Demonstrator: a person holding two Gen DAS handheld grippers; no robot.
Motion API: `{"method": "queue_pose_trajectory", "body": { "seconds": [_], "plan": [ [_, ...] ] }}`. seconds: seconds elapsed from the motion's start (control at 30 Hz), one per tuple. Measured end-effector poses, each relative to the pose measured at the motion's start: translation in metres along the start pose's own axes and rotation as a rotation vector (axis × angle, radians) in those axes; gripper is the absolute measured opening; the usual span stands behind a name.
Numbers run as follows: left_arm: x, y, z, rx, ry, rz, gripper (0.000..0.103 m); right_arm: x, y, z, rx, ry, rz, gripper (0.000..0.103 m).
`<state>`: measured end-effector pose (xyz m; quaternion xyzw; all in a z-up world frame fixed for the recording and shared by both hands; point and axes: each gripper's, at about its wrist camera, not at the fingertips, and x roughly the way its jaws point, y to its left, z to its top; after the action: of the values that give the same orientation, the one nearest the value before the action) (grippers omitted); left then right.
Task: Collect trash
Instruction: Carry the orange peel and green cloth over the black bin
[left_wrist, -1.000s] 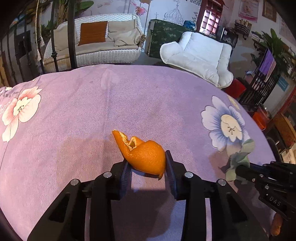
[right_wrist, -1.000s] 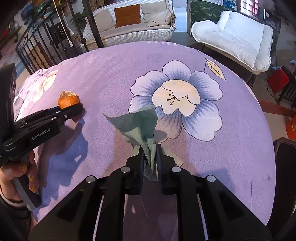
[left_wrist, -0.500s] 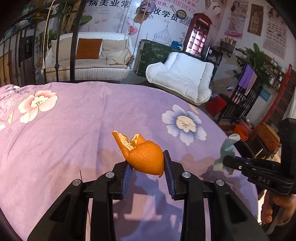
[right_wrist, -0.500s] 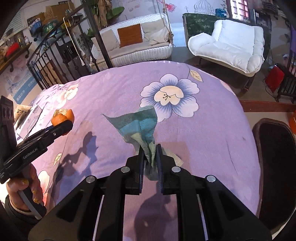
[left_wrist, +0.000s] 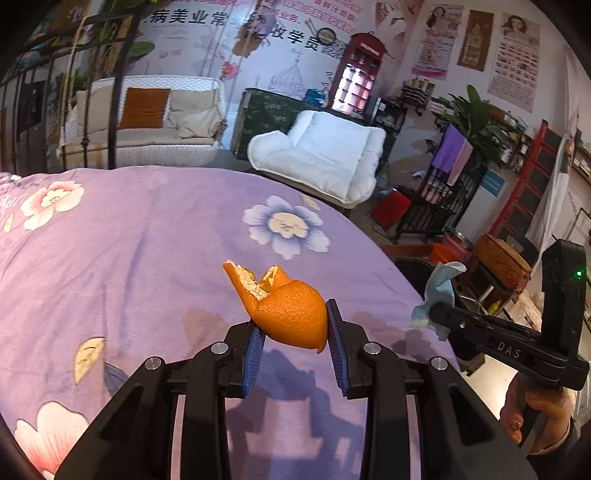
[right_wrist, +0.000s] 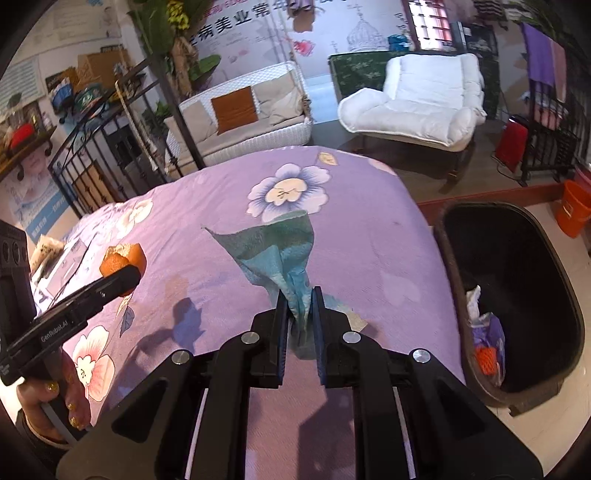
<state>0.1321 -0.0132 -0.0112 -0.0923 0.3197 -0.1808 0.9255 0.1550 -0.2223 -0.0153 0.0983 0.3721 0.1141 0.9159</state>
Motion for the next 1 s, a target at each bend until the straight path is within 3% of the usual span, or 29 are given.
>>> {"method": "queue_pose_trajectory", "body": {
  "seconds": [0.47, 0.6, 0.9, 1.0],
  "plan": [
    [0.039, -0.094, -0.012, 0.158, 0.064, -0.18, 0.032, -0.052, -0.11, -0.014, 0.191, -0.1, -0.181, 0.014],
    [0.048, -0.114, -0.013, 0.194, 0.079, -0.209, 0.033, -0.046, -0.146, -0.014, 0.253, -0.081, -0.235, 0.014],
    [0.064, -0.139, -0.016, 0.221, 0.121, -0.246, 0.033, -0.003, -0.206, -0.024, 0.384, 0.002, -0.261, 0.015],
    [0.067, -0.146, -0.016, 0.235, 0.127, -0.25, 0.033, 0.009, -0.219, -0.027, 0.418, 0.014, -0.267, 0.027]
  ]
}}
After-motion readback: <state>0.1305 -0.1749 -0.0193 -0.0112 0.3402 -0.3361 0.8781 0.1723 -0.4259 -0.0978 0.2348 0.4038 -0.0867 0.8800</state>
